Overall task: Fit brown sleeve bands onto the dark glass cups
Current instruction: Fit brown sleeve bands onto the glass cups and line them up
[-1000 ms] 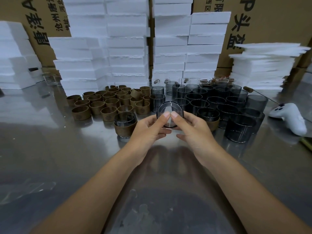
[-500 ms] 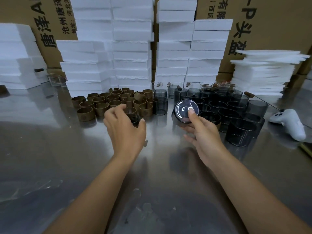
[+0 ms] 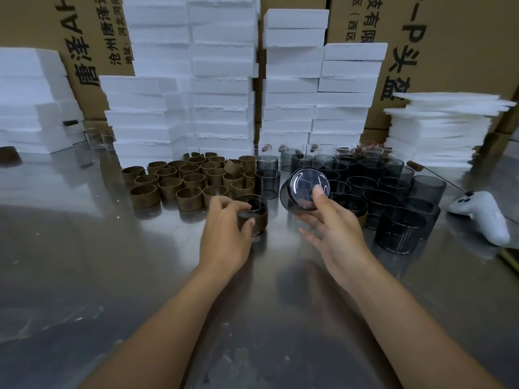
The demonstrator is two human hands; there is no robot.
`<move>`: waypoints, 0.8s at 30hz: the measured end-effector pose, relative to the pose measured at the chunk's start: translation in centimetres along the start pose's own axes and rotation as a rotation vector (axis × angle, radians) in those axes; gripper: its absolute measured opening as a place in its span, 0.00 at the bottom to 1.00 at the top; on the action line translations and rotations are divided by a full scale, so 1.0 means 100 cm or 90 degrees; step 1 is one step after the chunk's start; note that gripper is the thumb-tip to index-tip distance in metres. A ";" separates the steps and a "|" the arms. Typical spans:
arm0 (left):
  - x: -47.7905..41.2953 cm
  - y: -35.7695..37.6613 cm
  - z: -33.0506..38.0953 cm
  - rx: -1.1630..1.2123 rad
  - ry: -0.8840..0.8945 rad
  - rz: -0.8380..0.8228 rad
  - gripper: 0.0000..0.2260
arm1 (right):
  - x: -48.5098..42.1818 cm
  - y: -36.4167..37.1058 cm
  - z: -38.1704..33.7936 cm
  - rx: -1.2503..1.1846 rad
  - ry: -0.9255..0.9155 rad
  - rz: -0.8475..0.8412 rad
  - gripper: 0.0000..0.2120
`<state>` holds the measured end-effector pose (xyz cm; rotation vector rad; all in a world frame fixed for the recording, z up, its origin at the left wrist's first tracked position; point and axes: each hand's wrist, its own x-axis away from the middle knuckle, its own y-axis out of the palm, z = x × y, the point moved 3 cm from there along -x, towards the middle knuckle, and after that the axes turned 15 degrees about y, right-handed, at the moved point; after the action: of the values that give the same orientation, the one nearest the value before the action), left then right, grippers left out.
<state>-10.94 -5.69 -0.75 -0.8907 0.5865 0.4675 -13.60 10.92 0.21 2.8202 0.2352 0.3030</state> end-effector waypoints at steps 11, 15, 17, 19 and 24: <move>-0.023 0.040 0.031 0.164 0.134 -0.081 0.13 | 0.004 0.006 -0.004 -0.088 0.033 -0.144 0.21; -0.028 0.050 0.041 0.287 0.132 -0.045 0.12 | 0.003 0.006 -0.005 -0.101 0.033 -0.124 0.22; -0.028 0.056 0.041 0.294 0.138 -0.035 0.12 | 0.004 0.006 -0.007 -0.107 0.026 -0.123 0.22; -0.027 0.059 0.042 0.329 0.122 -0.027 0.11 | 0.004 0.006 -0.007 -0.113 0.023 -0.126 0.22; -0.028 0.064 0.044 0.395 0.060 -0.019 0.09 | 0.006 0.005 -0.008 -0.123 0.029 -0.121 0.25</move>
<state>-15.66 1.07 -0.54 -0.3291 0.7480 0.1930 -13.14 10.79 1.23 2.5790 0.4549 0.3291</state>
